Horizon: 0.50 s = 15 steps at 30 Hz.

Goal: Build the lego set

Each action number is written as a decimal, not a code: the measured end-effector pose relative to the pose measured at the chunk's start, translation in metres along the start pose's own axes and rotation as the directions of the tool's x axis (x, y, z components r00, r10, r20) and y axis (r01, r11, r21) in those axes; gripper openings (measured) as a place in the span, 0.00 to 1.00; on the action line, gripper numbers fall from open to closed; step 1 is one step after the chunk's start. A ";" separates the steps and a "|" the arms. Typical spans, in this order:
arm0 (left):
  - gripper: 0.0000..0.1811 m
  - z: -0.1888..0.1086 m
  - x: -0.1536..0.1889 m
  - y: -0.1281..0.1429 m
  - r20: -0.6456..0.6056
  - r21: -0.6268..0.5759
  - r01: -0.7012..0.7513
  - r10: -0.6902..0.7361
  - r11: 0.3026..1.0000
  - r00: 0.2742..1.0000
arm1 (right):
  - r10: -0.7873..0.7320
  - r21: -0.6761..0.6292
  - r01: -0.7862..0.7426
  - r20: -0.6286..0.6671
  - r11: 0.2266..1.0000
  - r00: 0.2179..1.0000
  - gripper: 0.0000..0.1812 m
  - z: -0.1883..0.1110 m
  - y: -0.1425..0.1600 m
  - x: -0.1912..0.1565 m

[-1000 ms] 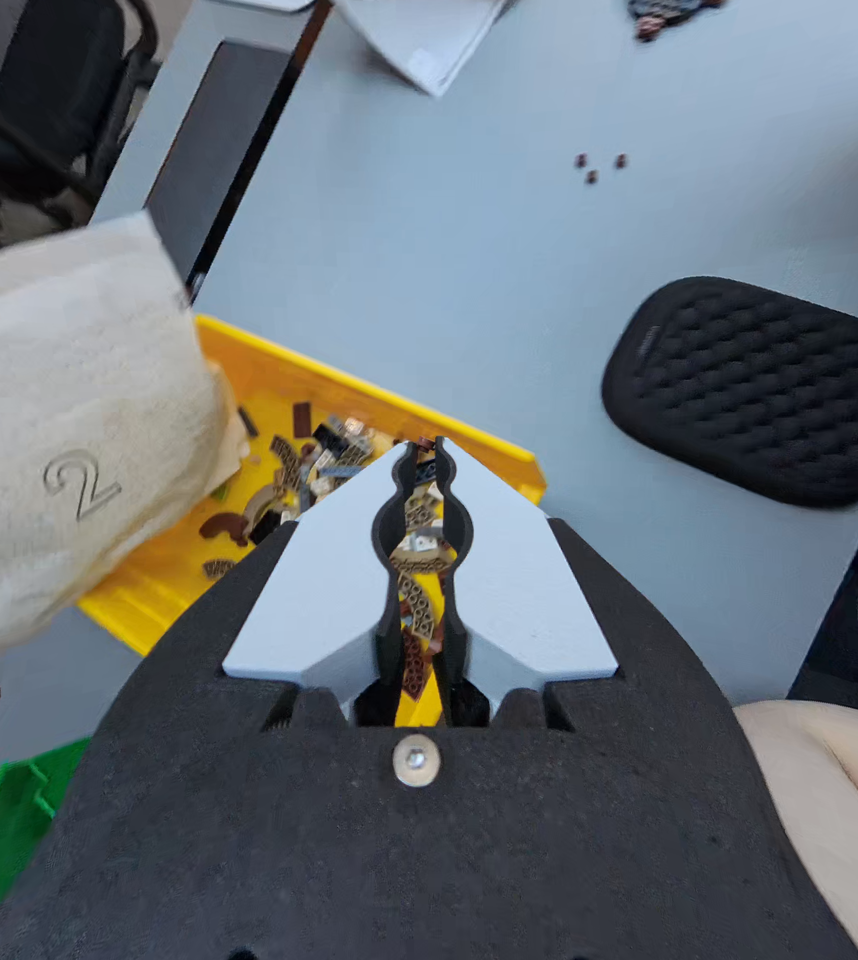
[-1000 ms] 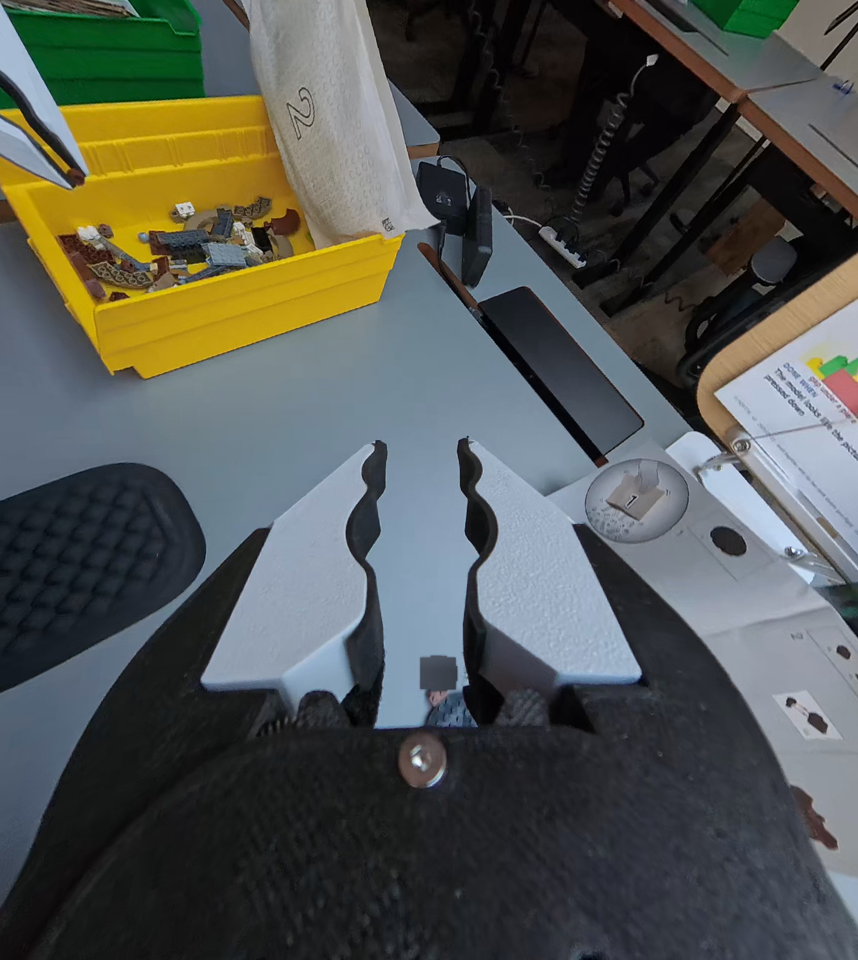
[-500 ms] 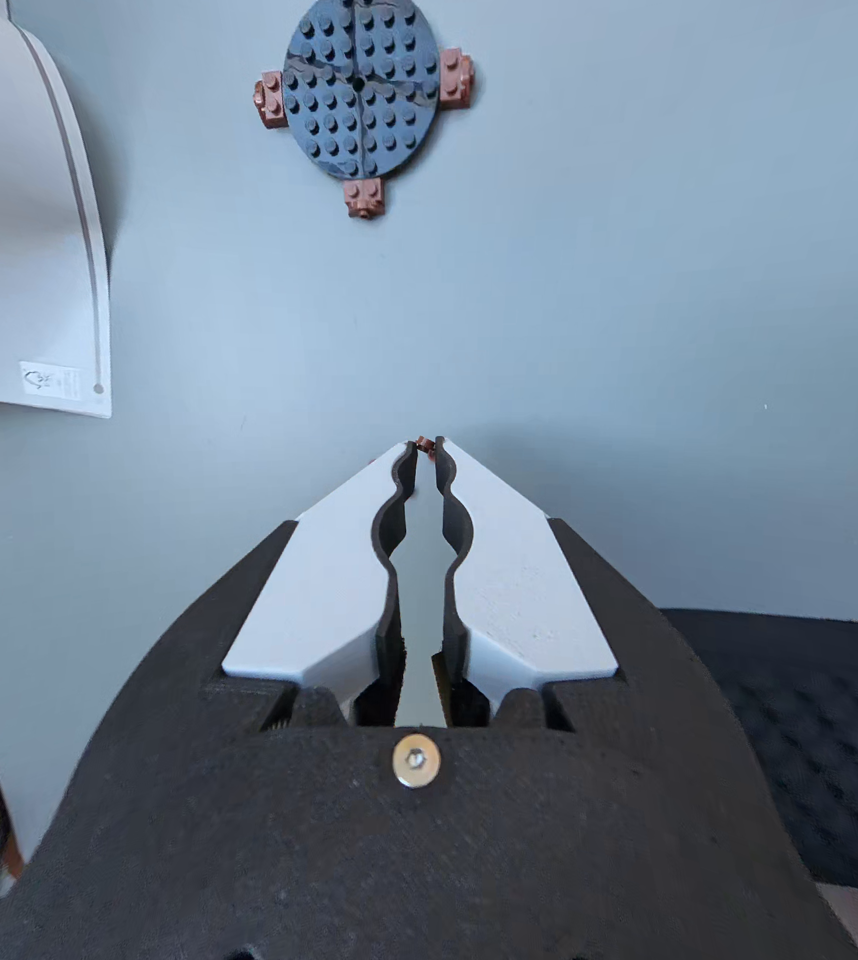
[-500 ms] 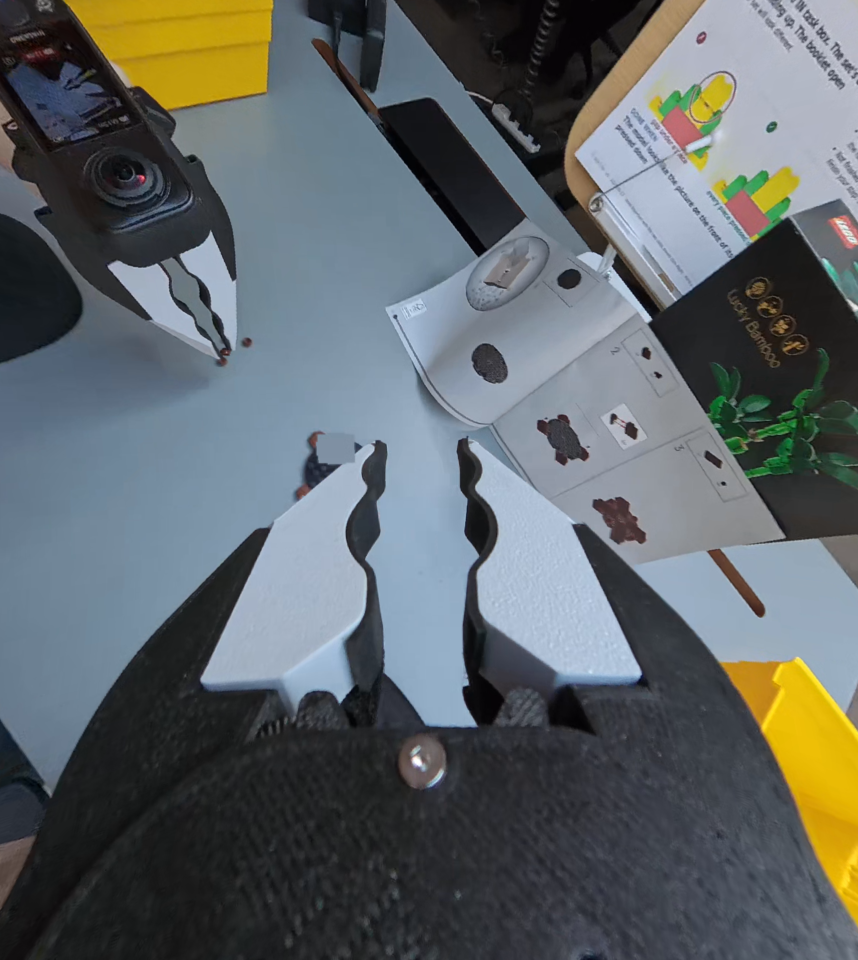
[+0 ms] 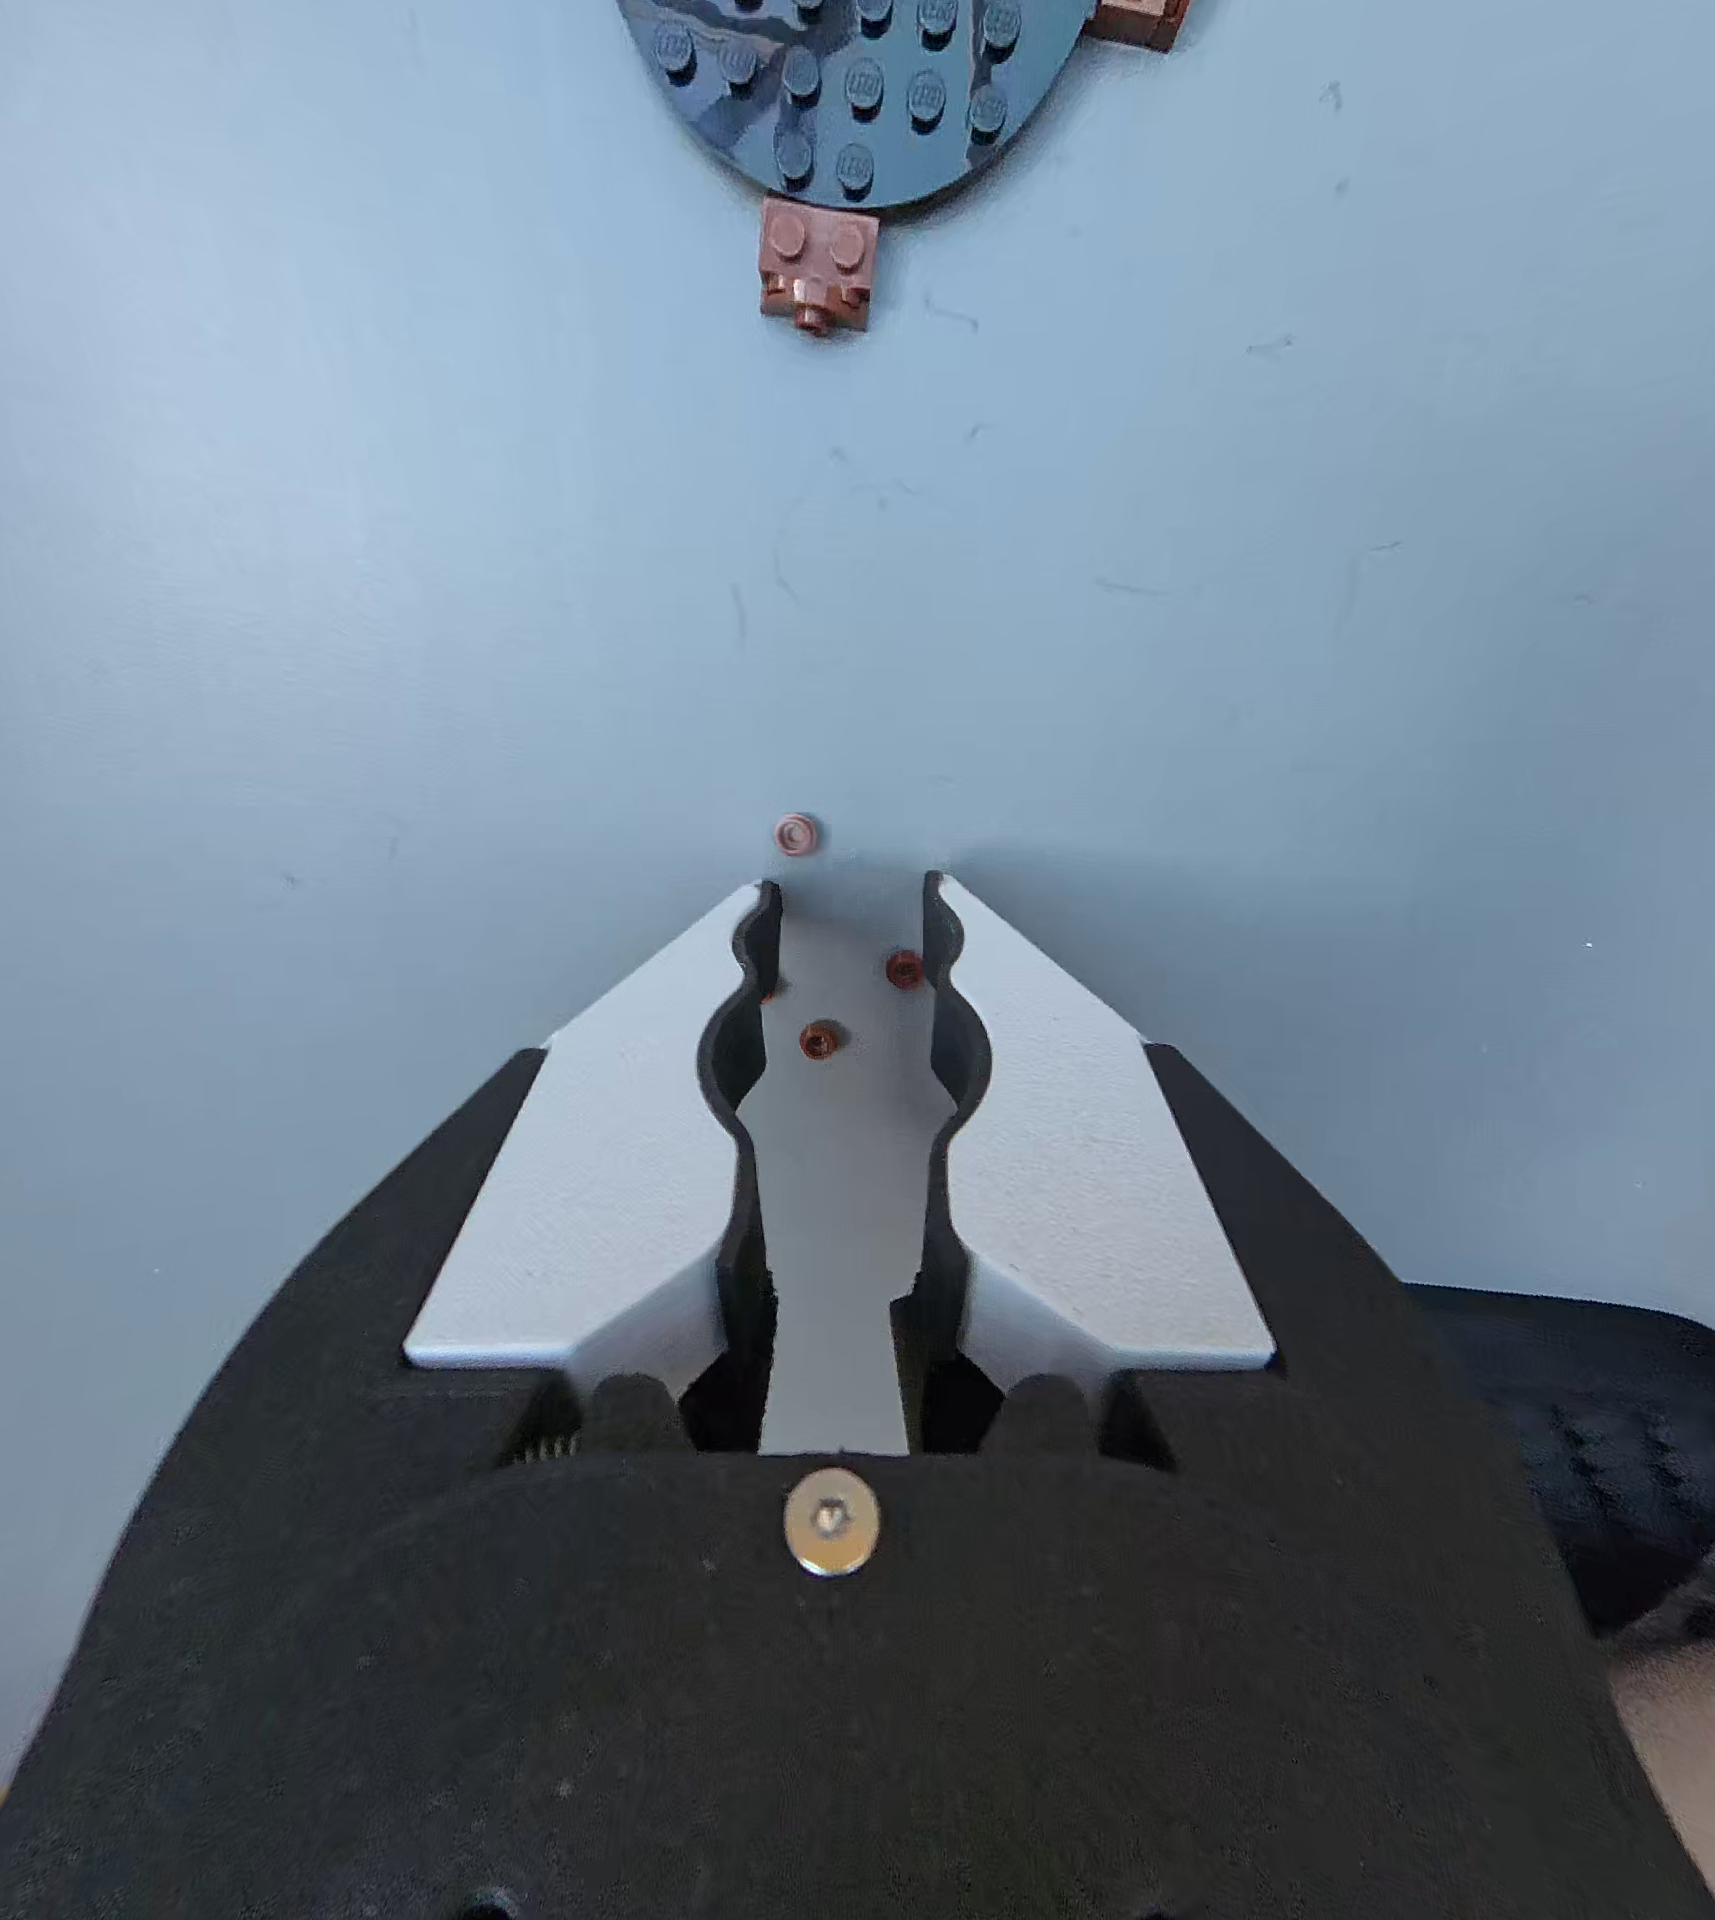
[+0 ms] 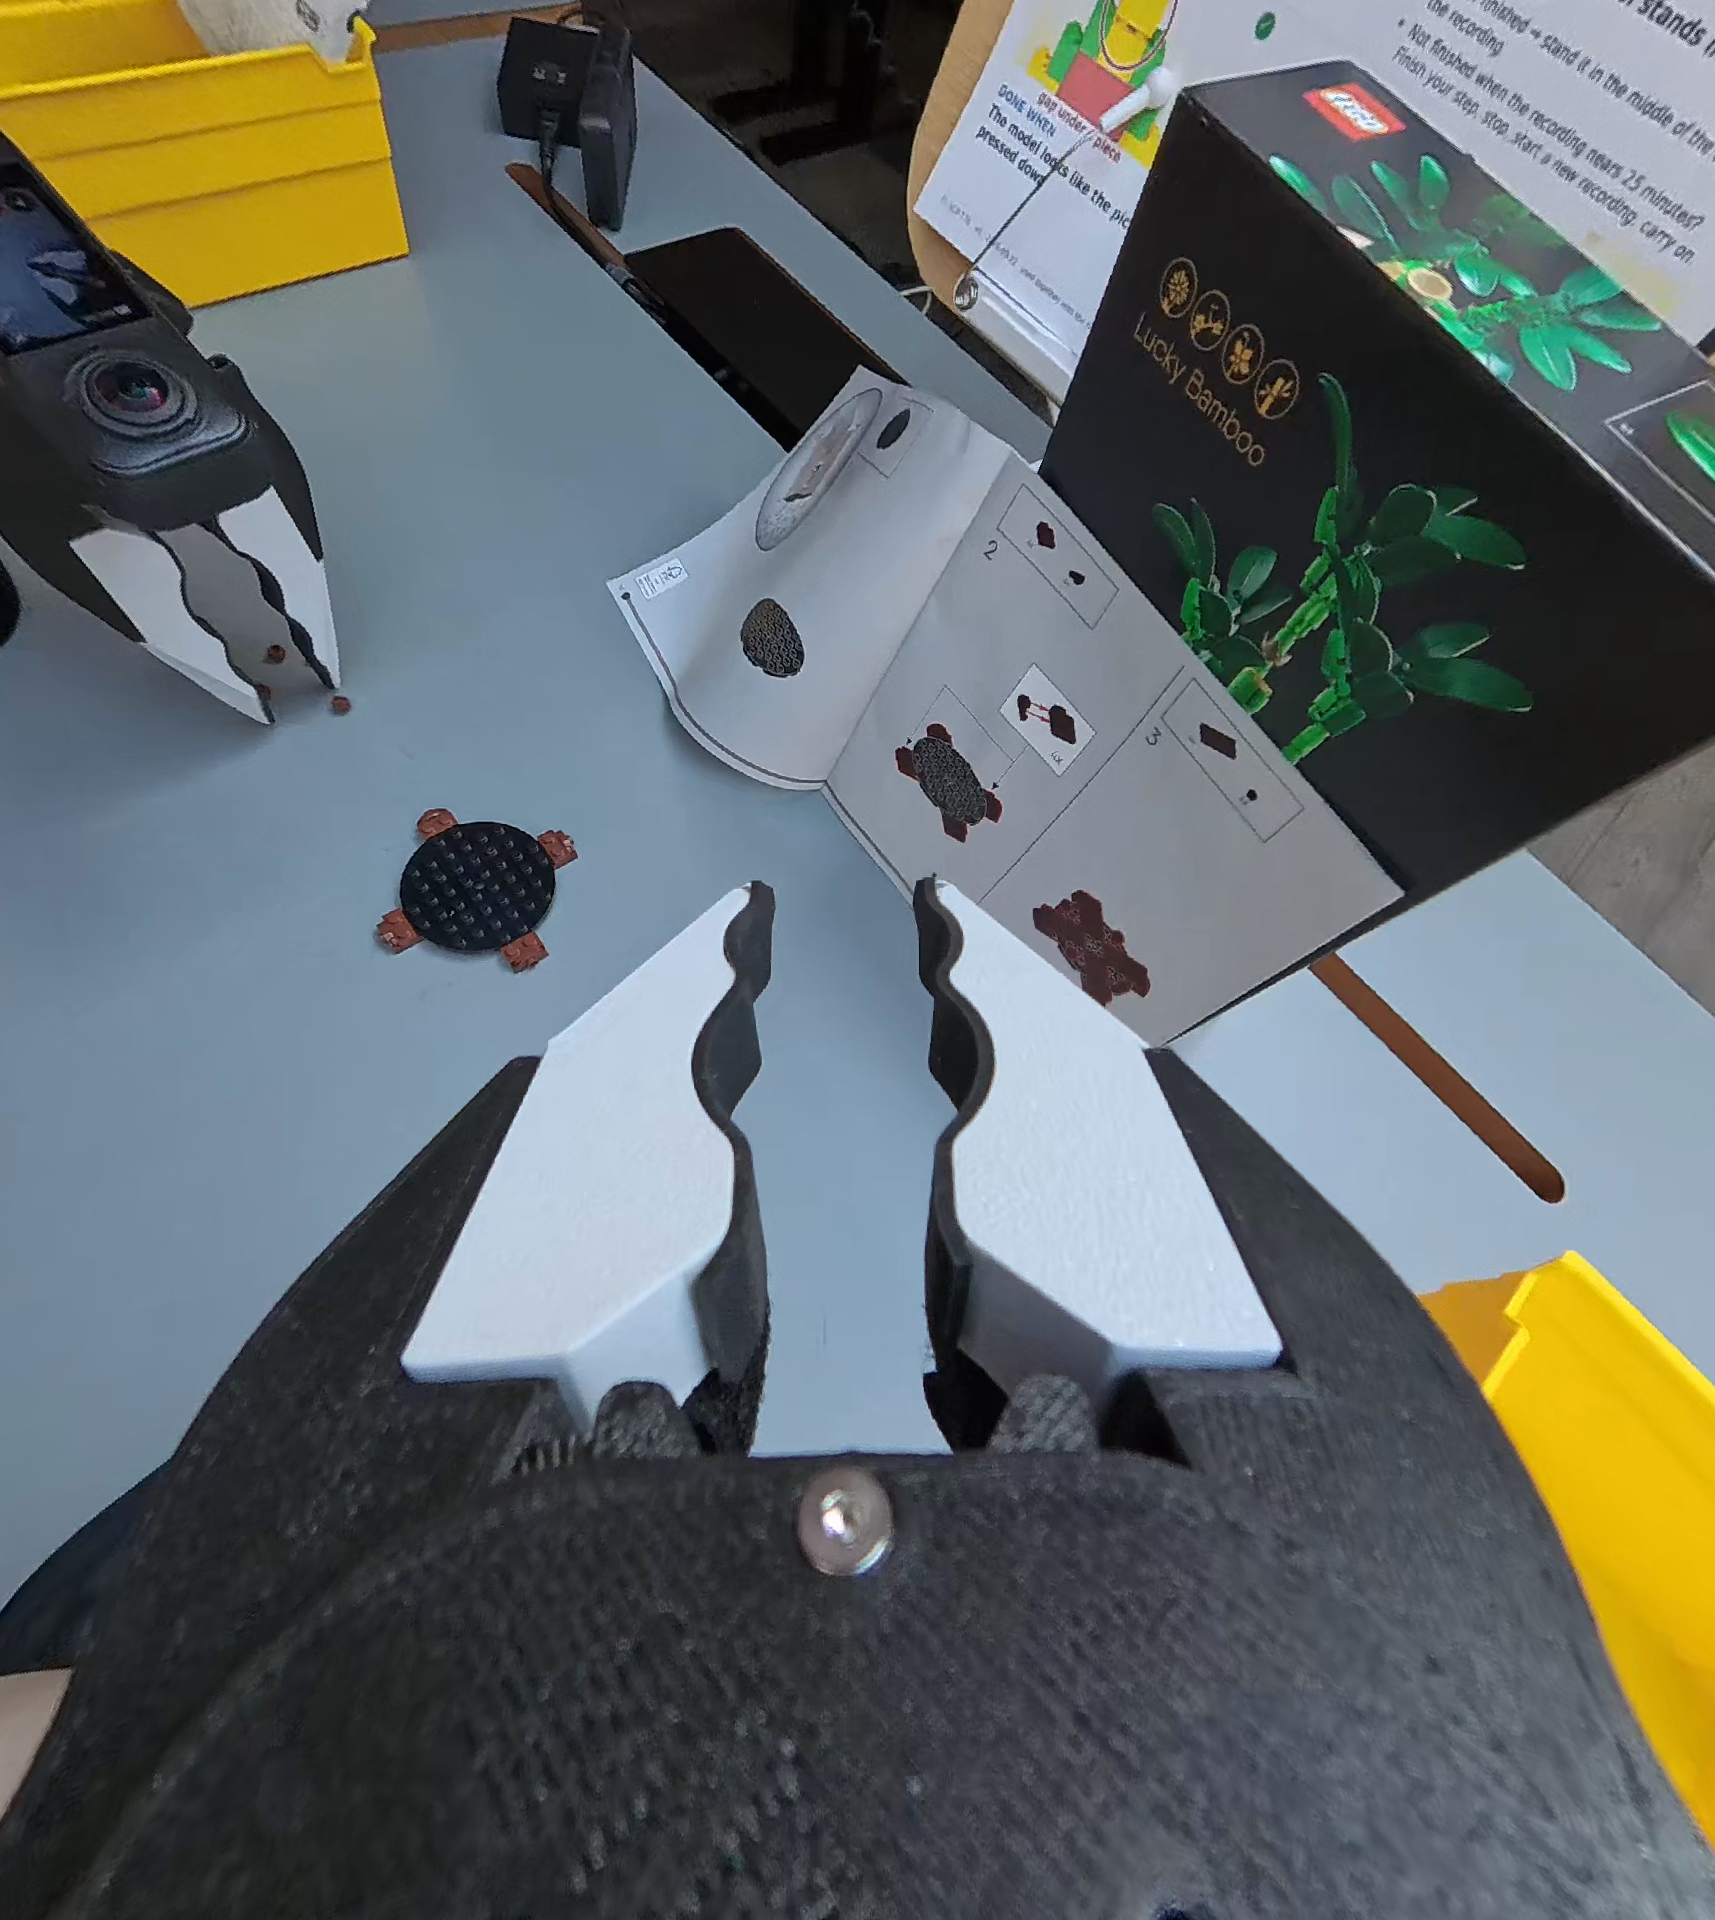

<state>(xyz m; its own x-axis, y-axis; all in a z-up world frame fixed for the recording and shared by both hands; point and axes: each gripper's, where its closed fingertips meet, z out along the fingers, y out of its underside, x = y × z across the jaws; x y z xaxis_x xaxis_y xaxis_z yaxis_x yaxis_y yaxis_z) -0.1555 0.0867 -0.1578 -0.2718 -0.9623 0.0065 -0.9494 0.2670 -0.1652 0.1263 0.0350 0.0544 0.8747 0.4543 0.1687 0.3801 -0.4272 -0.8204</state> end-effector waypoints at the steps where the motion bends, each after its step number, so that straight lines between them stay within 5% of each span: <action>1: 0.15 -0.004 0.001 0.001 -0.004 0.014 0.019 -0.019 1.000 1.000 | 0.012 0.013 -0.012 0.012 1.000 1.000 0.15 -0.003 0.002 0.000; 7: 0.13 -0.067 -0.031 -0.019 0.150 0.283 0.115 -0.163 0.952 0.975 | 0.058 0.161 -0.054 -0.018 0.985 0.998 0.15 -0.022 -0.012 0.010; 15: 0.11 -0.140 -0.059 -0.047 0.384 0.411 -0.009 -0.164 0.912 0.909 | 0.220 0.460 -0.053 -0.319 0.886 0.922 0.16 -0.083 -0.061 0.051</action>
<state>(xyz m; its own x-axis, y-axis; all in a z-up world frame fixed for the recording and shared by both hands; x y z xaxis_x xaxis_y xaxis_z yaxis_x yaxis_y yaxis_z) -0.1166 0.1382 -0.0125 -0.0309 -0.9377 -0.3461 -0.7982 0.2316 -0.5561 0.1726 0.0196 0.1585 0.9860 0.0756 0.1487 0.1522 -0.0432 -0.9874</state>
